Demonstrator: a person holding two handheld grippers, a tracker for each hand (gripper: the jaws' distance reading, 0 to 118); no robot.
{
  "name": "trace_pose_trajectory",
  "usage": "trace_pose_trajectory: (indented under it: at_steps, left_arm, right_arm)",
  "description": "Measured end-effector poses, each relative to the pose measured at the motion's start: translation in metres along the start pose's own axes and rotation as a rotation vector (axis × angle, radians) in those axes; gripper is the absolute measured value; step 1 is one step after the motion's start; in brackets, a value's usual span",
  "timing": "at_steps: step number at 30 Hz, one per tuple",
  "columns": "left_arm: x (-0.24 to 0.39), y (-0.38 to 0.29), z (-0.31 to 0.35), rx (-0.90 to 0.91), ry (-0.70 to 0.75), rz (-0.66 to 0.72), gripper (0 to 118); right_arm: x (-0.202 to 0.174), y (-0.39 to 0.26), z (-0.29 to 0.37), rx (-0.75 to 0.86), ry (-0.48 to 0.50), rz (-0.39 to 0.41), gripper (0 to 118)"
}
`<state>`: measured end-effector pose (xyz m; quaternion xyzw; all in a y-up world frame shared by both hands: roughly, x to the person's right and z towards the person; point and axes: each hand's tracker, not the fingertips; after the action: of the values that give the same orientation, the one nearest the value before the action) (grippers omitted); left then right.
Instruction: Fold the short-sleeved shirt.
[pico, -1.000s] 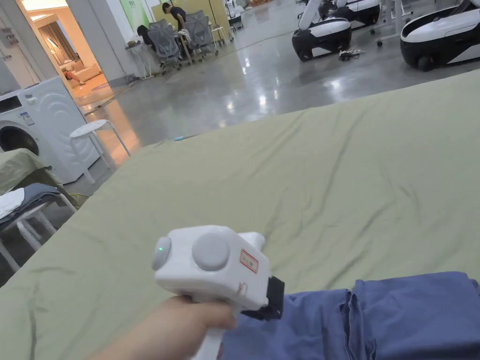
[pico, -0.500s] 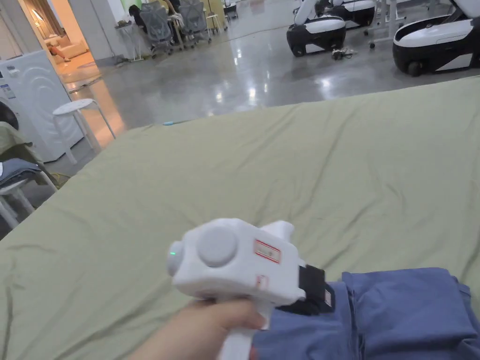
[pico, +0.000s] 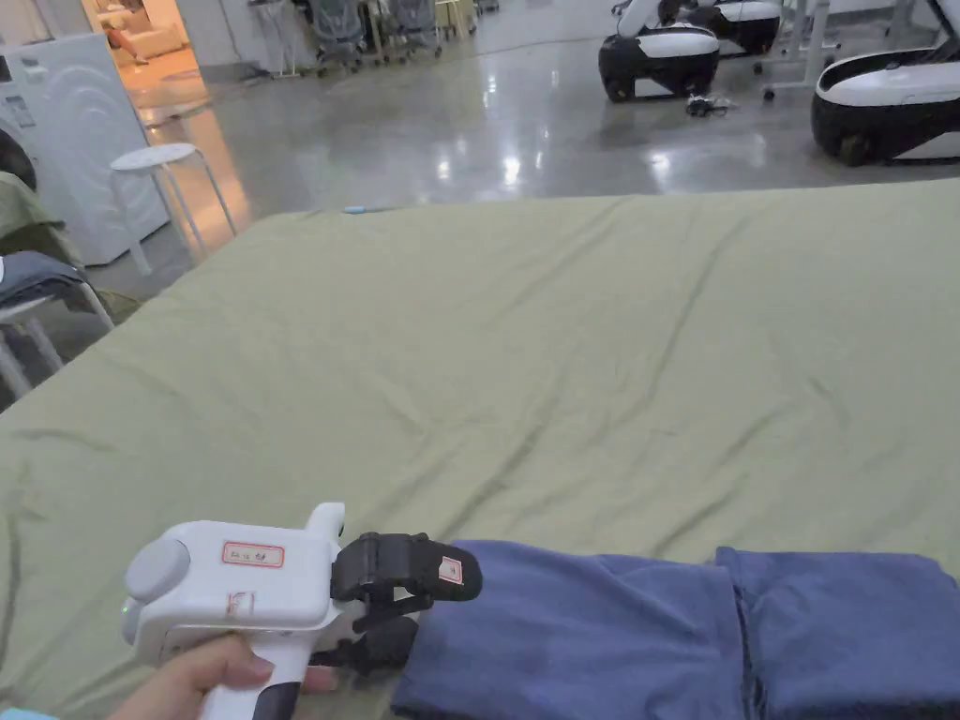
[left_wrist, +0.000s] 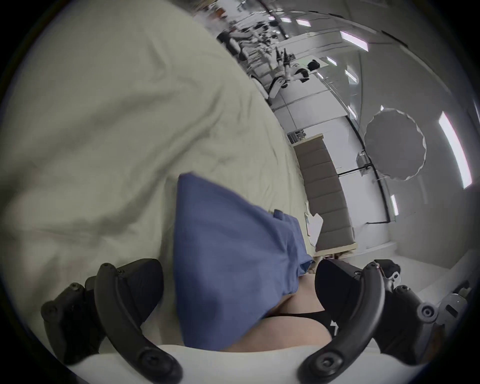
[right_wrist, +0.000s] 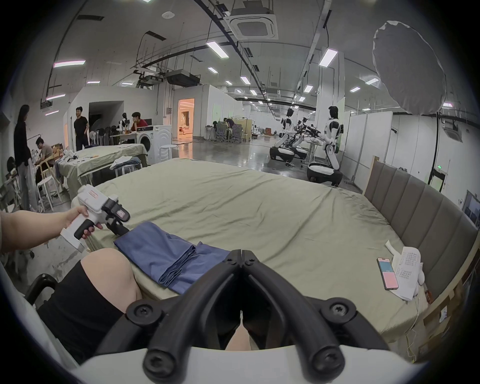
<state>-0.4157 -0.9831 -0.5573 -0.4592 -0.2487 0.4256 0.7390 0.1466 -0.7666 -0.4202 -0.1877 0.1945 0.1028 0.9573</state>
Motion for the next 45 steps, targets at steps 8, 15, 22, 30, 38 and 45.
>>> trace_pose_trajectory:
  at_steps: [8,15,22,30,38,45]
  left_arm:
    - [0.010,0.002,-0.033,0.058,0.126,-0.149,7]
    - [0.042,0.021,0.025,0.143,0.075,-0.106,7]
    - [0.072,0.032,0.085,0.182,0.312,-0.078,7]
    - [0.211,0.027,0.053,0.098,0.423,-0.261,7]
    - [0.287,0.010,-0.093,-0.082,0.427,-0.414,7]
    - [0.242,-0.016,-0.231,-0.207,0.414,-0.372,48]
  right_arm:
    - [-0.006,0.001,-0.015,-0.039,-0.007,0.011,0]
    - [-0.007,0.004,-0.018,-0.020,0.007,0.008,0]
    - [0.000,-0.002,-0.011,0.011,0.031,-0.004,0]
    - [0.015,-0.024,0.000,0.037,0.048,-0.082,0]
    - [0.025,-0.042,0.031,0.036,0.040,-0.103,0]
    - [0.038,-0.058,0.064,0.007,-0.017,-0.111,0]
